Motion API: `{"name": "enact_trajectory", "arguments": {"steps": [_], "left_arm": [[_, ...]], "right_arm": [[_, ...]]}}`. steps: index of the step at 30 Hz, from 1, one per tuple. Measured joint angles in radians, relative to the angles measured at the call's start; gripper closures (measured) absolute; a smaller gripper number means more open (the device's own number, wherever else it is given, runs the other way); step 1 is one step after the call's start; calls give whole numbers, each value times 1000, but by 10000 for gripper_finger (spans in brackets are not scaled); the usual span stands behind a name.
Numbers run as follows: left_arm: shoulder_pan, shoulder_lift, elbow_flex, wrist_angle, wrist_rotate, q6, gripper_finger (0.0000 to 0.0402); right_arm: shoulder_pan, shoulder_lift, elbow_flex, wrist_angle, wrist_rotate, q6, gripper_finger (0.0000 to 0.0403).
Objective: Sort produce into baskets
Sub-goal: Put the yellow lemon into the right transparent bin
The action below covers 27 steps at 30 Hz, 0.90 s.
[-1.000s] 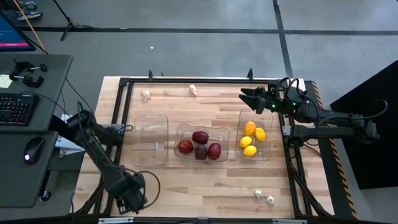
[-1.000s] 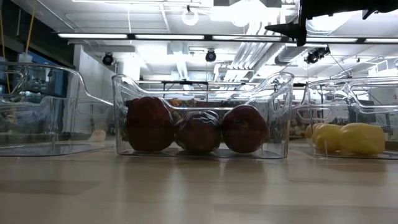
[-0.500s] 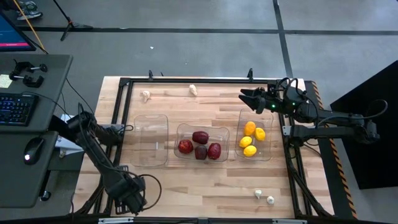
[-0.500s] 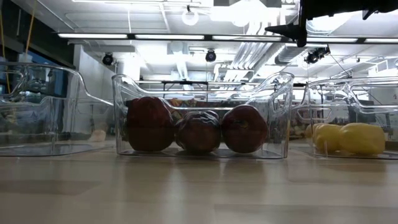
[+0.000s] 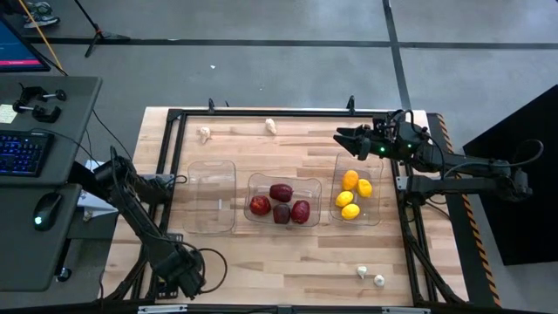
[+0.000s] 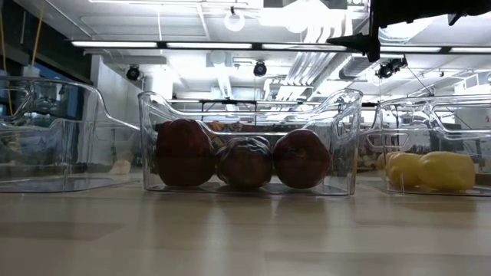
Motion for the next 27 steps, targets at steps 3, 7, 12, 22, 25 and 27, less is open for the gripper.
{"name": "enact_trajectory", "arguments": {"steps": [3, 7, 12, 22, 25, 27], "left_arm": [[-18, 0, 0, 4, -4, 19, 10], [-44, 0, 0, 4, -62, -25, 4], [-62, 0, 0, -2, -100, -195, 4], [-87, 0, 0, 6, 3, -126, 4], [-84, 0, -10, 10, -20, -95, 4], [-77, 0, -36, 11, -20, -95, 4]], "right_arm": [[0, 0, 0, 0, 0, 0, 24], [0, 0, 0, 0, 0, 0, 24], [0, 0, 0, -17, 0, 0, 24], [0, 0, 0, -120, 1, 0, 24], [0, 0, 0, -133, -3, 0, 24], [0, 0, 0, -134, -10, 0, 24]]}}
